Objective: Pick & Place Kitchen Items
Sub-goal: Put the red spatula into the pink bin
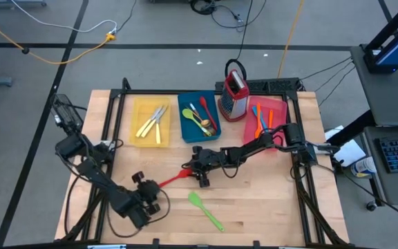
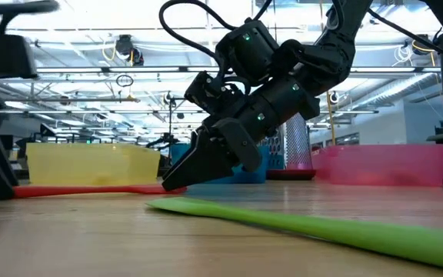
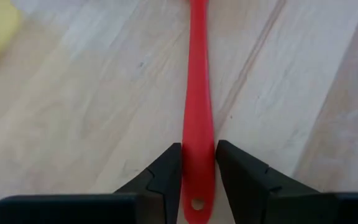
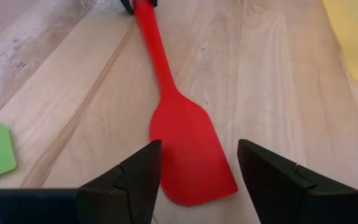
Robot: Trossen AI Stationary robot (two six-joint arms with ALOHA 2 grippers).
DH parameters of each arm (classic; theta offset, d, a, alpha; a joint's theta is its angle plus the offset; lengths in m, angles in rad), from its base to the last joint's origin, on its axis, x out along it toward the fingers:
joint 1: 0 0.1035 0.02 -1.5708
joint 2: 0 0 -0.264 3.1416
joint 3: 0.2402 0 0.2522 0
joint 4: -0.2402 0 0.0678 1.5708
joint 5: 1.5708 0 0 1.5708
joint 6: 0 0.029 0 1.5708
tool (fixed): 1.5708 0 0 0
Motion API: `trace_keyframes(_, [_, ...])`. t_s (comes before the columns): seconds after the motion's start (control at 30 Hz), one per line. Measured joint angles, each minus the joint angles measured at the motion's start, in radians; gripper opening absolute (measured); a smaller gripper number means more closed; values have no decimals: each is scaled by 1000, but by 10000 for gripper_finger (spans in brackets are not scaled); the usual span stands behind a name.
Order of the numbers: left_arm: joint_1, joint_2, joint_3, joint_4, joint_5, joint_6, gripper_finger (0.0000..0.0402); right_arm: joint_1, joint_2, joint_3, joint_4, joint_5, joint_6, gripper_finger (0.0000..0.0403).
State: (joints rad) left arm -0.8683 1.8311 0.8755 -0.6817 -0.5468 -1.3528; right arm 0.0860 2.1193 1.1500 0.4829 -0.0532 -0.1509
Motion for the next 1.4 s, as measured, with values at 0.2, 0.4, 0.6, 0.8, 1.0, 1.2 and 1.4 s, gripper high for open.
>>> trace_keyframes(0.2, [-52,-171,-166,171,-38,-56,113,0,0,0,10,1,-16,208])
trace_keyframes(0.4, [-48,-207,-335,457,-87,-63,113,0,0,0,11,0,-7,206])
trace_keyframes(0.6, [-50,-199,-400,620,-177,-29,113,0,0,0,7,0,11,204])
trace_keyframes(0.8, [-40,-199,-400,616,-172,69,113,0,0,0,6,0,31,201])
trace_keyframes(1.0, [-24,-200,-400,625,-163,158,111,1,0,0,6,0,38,201])
trace_keyframes(1.2, [-9,-200,-401,673,-141,211,62,2,0,0,15,-2,36,201])
trace_keyframes(1.4, [-9,-200,-401,681,-143,233,53,0,0,0,52,1,25,201])
